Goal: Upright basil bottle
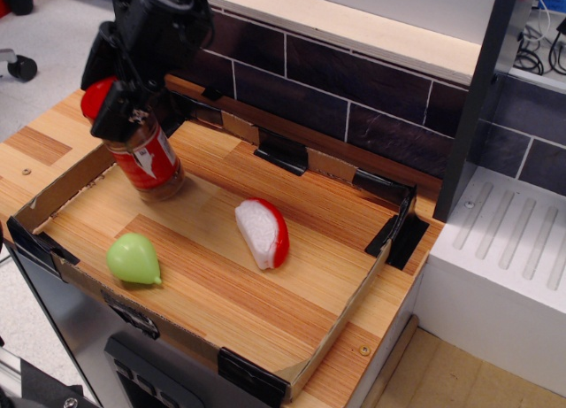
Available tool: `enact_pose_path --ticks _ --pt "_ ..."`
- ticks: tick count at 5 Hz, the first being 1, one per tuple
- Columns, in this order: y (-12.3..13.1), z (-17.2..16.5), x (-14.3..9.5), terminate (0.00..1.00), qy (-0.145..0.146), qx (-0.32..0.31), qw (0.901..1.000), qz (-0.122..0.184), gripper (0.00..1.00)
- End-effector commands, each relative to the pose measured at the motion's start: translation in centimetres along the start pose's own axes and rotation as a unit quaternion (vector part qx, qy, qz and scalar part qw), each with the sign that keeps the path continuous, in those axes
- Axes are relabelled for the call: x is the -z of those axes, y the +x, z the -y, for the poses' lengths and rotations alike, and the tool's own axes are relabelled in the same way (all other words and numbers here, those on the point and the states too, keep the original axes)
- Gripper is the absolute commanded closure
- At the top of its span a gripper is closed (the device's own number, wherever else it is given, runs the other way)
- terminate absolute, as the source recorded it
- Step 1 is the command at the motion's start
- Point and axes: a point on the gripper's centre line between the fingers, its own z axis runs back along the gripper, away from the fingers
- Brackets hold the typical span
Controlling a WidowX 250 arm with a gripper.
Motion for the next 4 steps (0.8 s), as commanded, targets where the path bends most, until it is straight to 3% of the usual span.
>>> enact_pose_path --ticks 1,2,3,4 --pt "0.3 -1.3 -3.3 0.0 0.011 -0.029 0.9991 0.03 0.0" --pt "-0.6 -3.3 -7.2 0.0 -0.008 -0.077 0.9921 0.098 0.0" --pt "-1.6 -4.5 -10.8 0.0 -0.051 -0.085 0.9752 0.198 0.0" --pt "-1.4 -4.9 -12.1 0.0 -0.067 -0.096 0.961 0.251 0.0"
